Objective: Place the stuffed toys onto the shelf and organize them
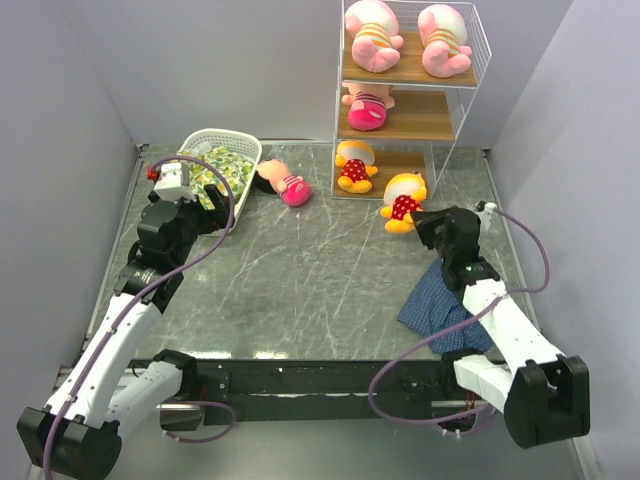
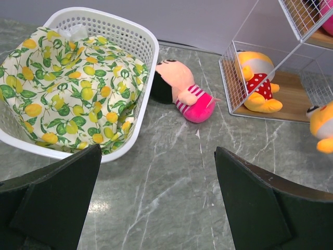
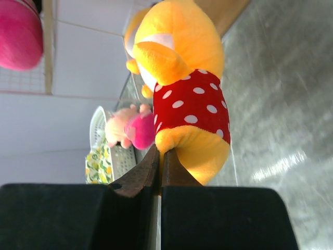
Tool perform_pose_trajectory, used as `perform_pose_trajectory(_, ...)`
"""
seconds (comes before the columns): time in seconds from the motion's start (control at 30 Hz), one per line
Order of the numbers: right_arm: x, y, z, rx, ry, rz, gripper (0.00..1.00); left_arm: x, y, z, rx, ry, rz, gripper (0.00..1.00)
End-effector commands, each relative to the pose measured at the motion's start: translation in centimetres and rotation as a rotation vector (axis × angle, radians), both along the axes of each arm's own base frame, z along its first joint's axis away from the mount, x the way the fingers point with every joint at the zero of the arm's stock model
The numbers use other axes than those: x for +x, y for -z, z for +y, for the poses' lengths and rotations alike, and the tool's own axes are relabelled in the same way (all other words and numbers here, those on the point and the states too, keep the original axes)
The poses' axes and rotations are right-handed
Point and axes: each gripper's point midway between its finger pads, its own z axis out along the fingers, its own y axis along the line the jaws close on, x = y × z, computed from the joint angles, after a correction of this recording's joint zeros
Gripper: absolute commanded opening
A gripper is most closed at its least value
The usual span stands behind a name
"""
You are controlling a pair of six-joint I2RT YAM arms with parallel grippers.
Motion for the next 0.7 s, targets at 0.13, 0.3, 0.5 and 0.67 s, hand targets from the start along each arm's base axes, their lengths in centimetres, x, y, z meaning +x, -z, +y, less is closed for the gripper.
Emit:
perform_pose_trajectory(0.13, 4.9, -5.2, -1.4, 0.022, 0.006, -0.245, 0.00, -0.4, -2.5, 0.2, -0.008, -0.006, -0.076, 0.96)
perform_pose_trajectory(0.3, 6.9, -5.1, -1.8, 0.088, 0.009, -0.345, 0.00, -0.3, -2.4, 0.1, -0.008, -0.005, -0.071, 0.96)
perform_pose_trajectory(0.5, 10.5, -3.7, -1.9, 0.130, 0.005, -0.373, 0.00, -0.5, -2.6, 0.1, -0.010, -0.002, -0.078, 0.96)
perform_pose_trajectory(0.67, 13.9, -2.6, -2.2, 0.128, 0.006, -0.434, 0.00, -0.7, -2.8, -0.2, -0.021, 0.014, -0.086, 0.97)
